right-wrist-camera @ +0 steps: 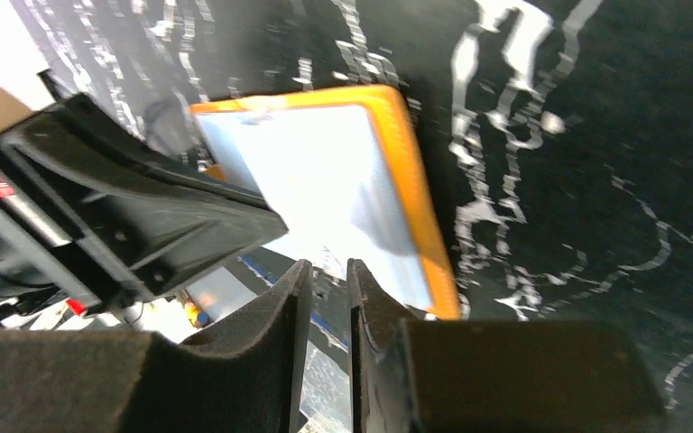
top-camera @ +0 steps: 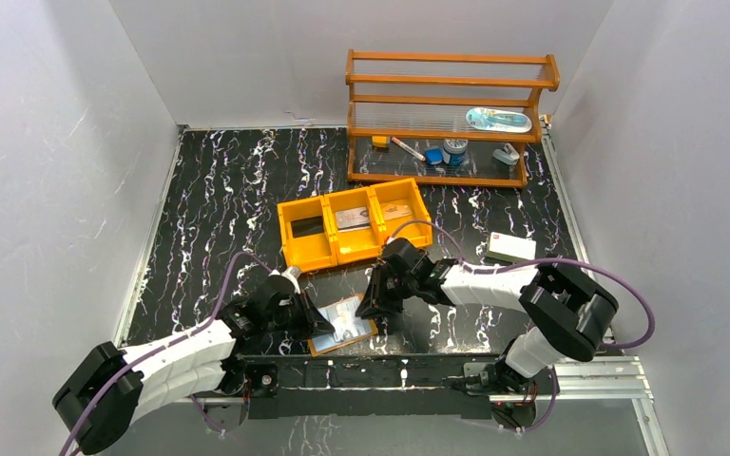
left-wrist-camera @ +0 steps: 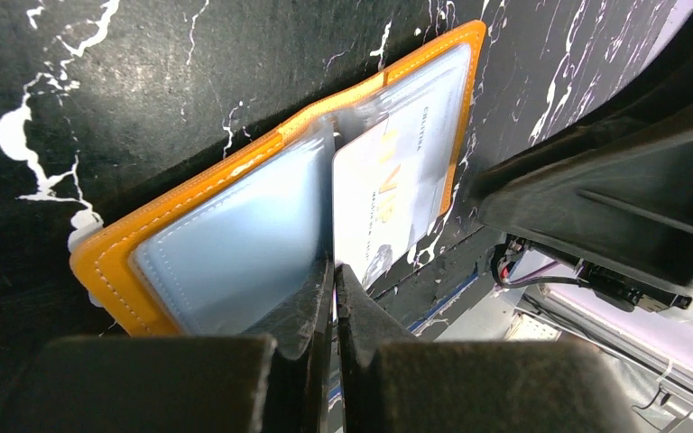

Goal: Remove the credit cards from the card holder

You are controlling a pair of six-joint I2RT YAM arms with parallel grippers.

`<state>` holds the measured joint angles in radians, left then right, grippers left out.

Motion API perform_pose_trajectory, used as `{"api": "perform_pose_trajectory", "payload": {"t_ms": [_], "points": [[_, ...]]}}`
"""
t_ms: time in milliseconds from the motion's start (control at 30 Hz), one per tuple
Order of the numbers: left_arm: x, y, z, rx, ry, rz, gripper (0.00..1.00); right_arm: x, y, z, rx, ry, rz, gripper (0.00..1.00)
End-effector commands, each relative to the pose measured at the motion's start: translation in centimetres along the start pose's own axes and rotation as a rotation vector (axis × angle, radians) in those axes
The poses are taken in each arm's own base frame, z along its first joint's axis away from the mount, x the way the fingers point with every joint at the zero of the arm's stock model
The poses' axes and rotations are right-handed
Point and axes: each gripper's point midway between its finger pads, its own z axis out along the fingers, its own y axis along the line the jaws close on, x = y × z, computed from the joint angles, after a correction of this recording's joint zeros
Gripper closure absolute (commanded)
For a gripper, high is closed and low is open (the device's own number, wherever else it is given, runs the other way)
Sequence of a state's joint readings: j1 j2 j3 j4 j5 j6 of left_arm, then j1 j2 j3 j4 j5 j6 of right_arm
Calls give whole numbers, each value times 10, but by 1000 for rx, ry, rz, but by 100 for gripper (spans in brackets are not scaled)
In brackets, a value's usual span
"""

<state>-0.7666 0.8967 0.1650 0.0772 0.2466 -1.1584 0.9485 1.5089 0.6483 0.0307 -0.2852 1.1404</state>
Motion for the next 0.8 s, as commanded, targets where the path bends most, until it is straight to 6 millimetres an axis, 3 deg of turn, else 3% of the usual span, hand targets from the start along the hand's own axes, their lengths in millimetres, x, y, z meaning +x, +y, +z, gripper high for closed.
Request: {"api": "perform_pose_trajectory", "payload": {"t_ms": [0,500,767], "points": [[-3,4,-1,-44,-1,23,100,-18,36,-8,-64,-46,-86,71],[-4,-2,-2,-13,-5,7,100,7,-18,24,60,76,-20,70],[1,-5,3,46,7,-45,100,16,-26,30,85,102,1,70]]}}
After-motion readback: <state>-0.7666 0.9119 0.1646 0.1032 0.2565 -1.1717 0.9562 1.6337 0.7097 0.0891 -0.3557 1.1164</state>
